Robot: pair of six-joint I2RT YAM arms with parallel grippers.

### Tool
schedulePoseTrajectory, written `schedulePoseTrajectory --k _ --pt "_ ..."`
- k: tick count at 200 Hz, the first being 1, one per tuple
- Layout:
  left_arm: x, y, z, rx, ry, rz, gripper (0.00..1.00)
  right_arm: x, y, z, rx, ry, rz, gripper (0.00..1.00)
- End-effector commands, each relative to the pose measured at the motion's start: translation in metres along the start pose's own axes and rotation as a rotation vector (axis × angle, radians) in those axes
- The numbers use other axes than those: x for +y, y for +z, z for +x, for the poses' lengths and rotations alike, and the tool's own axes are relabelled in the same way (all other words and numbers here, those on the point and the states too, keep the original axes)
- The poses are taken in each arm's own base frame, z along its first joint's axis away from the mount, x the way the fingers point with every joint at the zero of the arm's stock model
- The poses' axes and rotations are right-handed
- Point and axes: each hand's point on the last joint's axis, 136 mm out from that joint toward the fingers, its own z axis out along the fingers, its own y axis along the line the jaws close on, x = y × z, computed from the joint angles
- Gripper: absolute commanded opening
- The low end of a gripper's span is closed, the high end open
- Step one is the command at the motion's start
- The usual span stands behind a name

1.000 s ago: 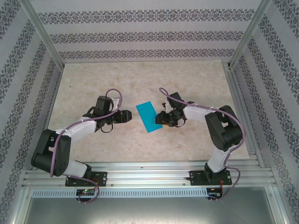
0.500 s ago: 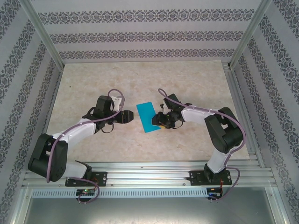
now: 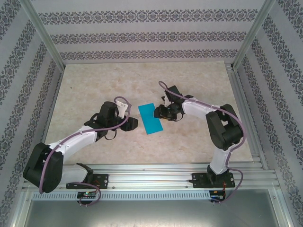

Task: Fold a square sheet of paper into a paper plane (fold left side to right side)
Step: Rotate the square sheet of paper at the center of the table.

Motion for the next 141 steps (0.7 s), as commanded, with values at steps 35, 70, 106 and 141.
schedulePoseTrajectory --k 35,70,106,141 --pt "0.009 -0.008 0.006 -0.007 0.052 -0.075 0.68 -0.016 0.022 0.013 0.074 -0.035 0.121 0.51" --pt "0.008 -0.01 0.007 -0.009 0.073 -0.072 0.68 -0.001 0.03 0.031 0.114 -0.028 0.065 0.51" --pt "0.007 -0.011 0.008 -0.006 0.093 -0.068 0.68 0.014 0.029 0.039 0.102 0.001 0.002 0.49" --pt "0.004 -0.008 0.012 0.005 0.136 -0.054 0.68 0.024 0.023 0.034 0.067 0.022 -0.045 0.49"
